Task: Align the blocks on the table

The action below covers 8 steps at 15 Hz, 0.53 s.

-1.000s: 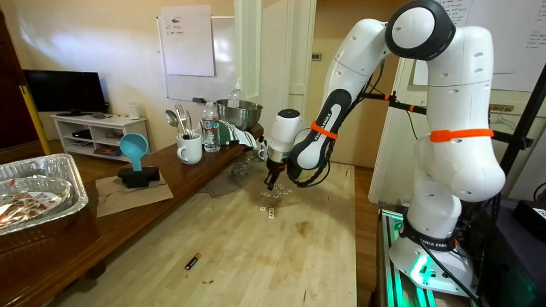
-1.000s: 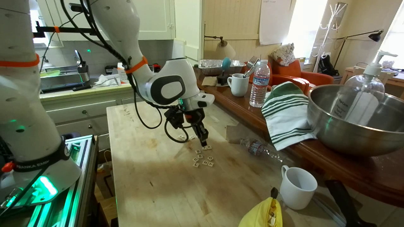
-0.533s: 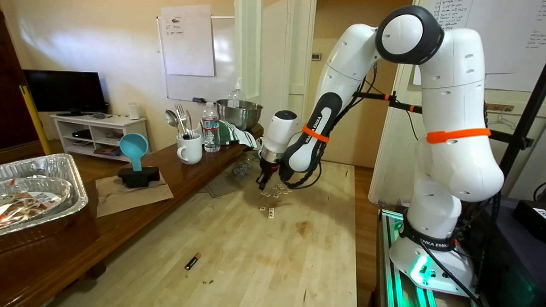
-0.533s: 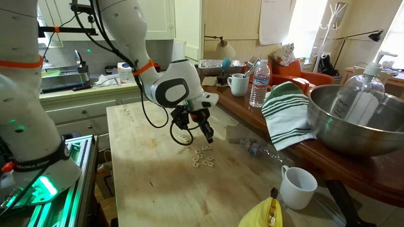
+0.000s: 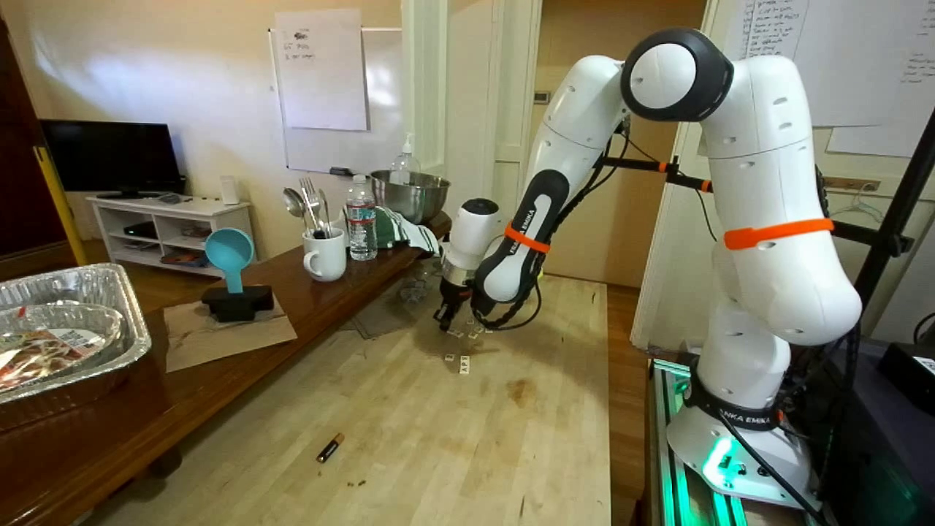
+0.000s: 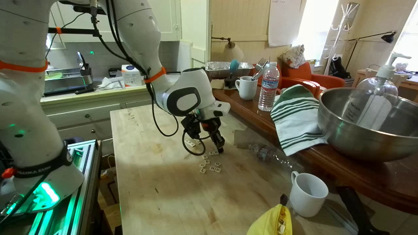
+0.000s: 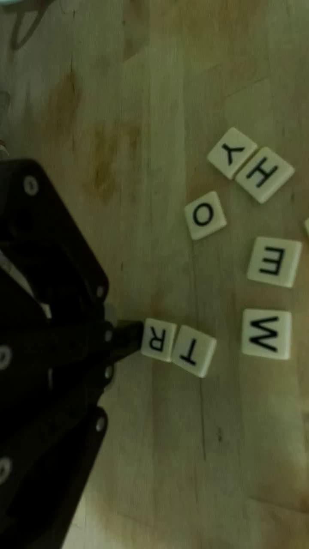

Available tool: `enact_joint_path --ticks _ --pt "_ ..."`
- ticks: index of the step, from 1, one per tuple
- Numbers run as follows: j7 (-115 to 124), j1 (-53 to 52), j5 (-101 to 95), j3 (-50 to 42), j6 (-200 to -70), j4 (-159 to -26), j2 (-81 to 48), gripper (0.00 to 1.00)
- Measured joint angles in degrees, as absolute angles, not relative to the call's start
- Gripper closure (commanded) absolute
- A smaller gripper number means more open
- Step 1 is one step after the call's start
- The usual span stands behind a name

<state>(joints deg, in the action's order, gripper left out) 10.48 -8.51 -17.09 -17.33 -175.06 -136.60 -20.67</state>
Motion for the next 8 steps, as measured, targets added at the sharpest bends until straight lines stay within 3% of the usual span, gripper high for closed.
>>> enact_joint_path --ticks 8 --pt "5.51 -4.41 -13.43 -13.27 -175.05 -136.61 -20.37 1.0"
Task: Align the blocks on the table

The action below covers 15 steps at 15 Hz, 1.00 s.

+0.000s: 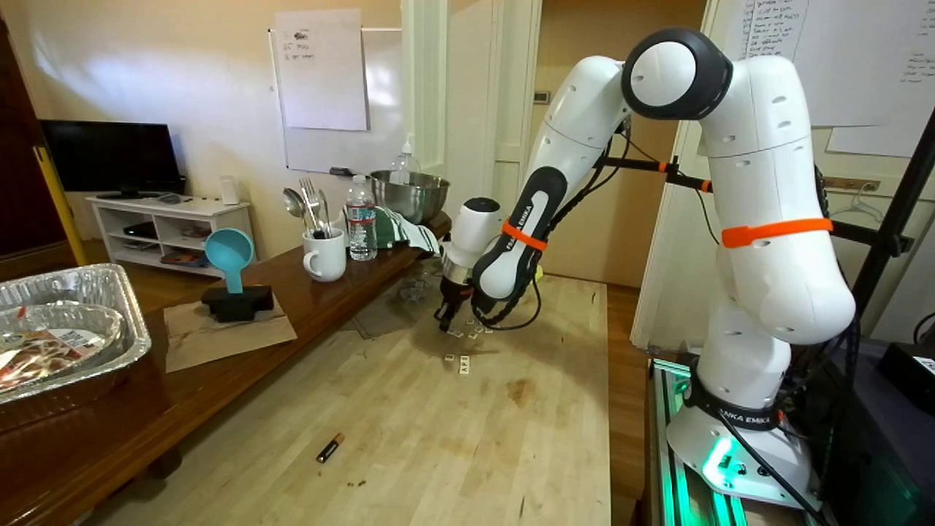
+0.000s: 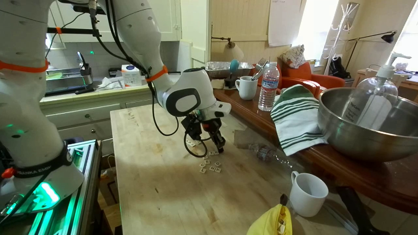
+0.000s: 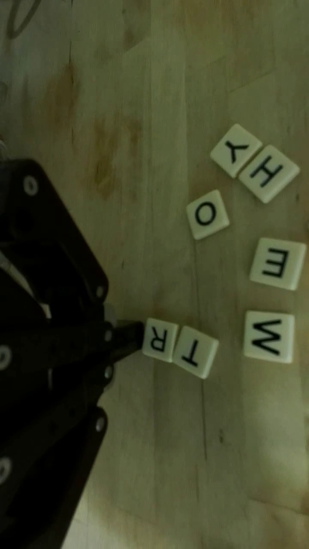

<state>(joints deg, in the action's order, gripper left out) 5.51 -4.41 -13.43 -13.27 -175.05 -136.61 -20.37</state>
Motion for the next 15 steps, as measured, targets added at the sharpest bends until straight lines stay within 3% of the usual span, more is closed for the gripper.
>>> enact_joint_path --ticks 8,15 --pt "5.45 -4.99 -13.44 -12.67 -175.05 -137.94 -17.9 1.0" --pt "5.85 -10.16 -19.28 -19.81 -175.06 -138.94 -16.65 1.0"
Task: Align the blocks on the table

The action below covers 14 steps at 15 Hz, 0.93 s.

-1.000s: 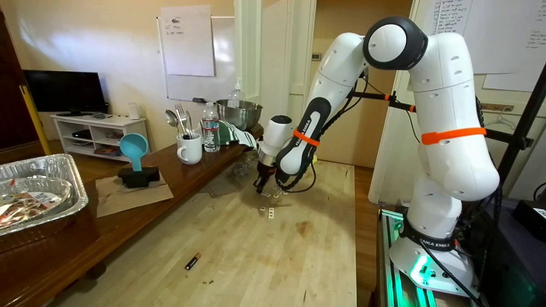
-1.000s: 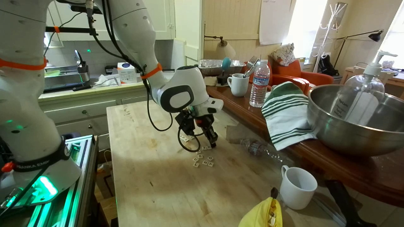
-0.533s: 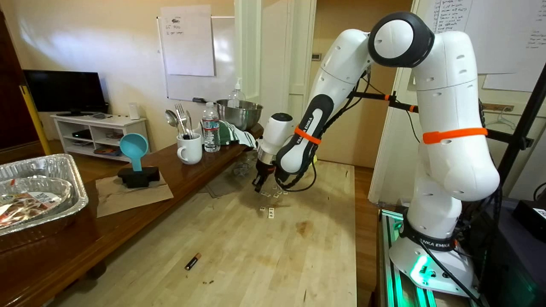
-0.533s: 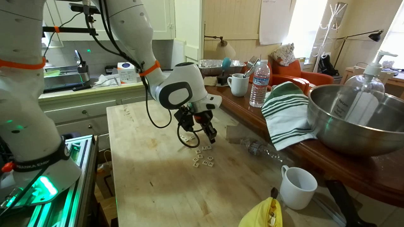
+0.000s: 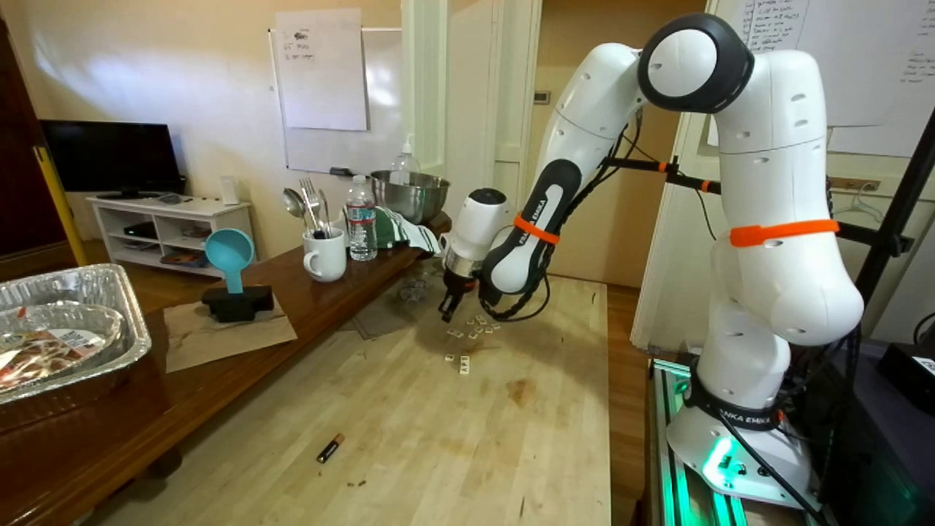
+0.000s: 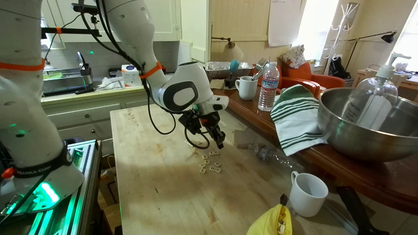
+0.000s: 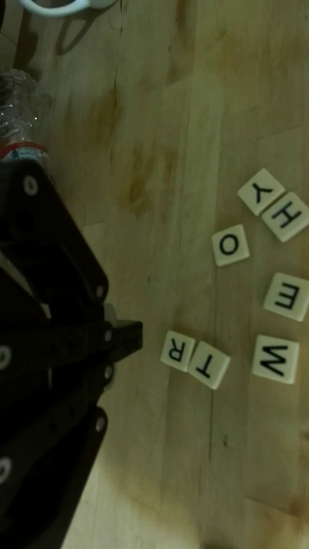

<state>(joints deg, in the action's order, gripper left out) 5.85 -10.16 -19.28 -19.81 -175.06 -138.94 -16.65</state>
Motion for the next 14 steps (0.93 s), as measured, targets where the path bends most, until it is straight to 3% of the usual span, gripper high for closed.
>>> enact_joint_path --ticks 14 --pt "5.82 -13.87 -21.54 -22.61 -175.02 -140.11 -17.87 1.0"
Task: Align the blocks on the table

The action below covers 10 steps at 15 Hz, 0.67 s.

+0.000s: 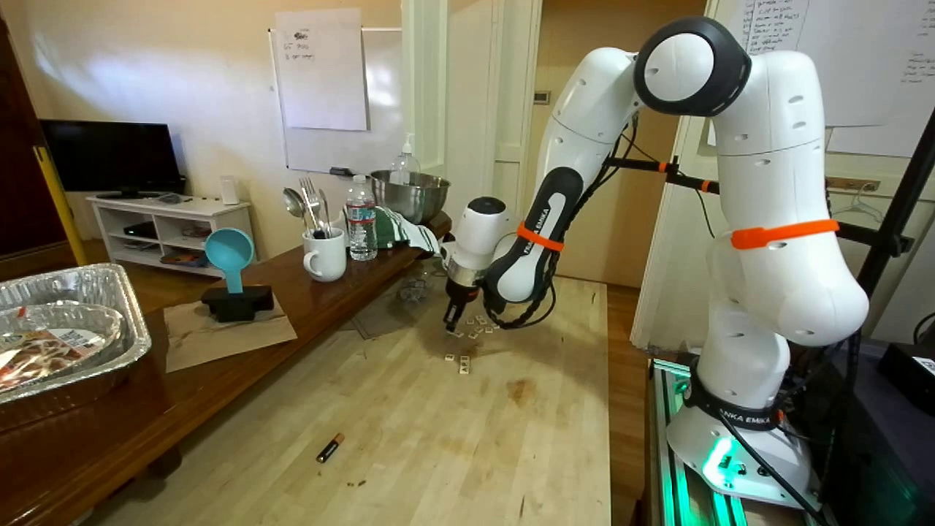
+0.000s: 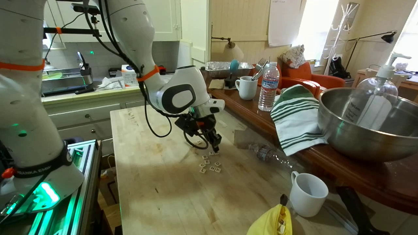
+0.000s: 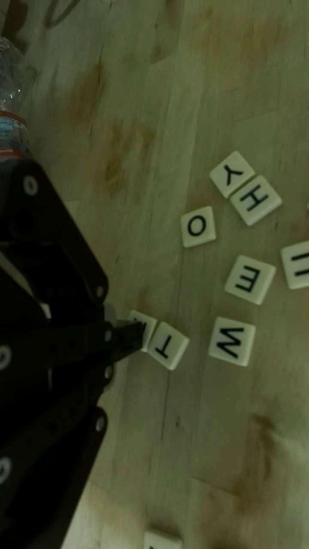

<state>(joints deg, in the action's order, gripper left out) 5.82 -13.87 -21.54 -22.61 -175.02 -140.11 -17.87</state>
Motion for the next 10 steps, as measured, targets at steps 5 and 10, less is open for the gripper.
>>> enact_joint_path --ticks 5,10 --pt "5.82 -14.61 -21.59 -23.83 -175.02 -140.11 -17.92 1.0" --pt "5.83 -15.57 -21.61 -24.93 -175.03 -139.99 -18.57 1.0"
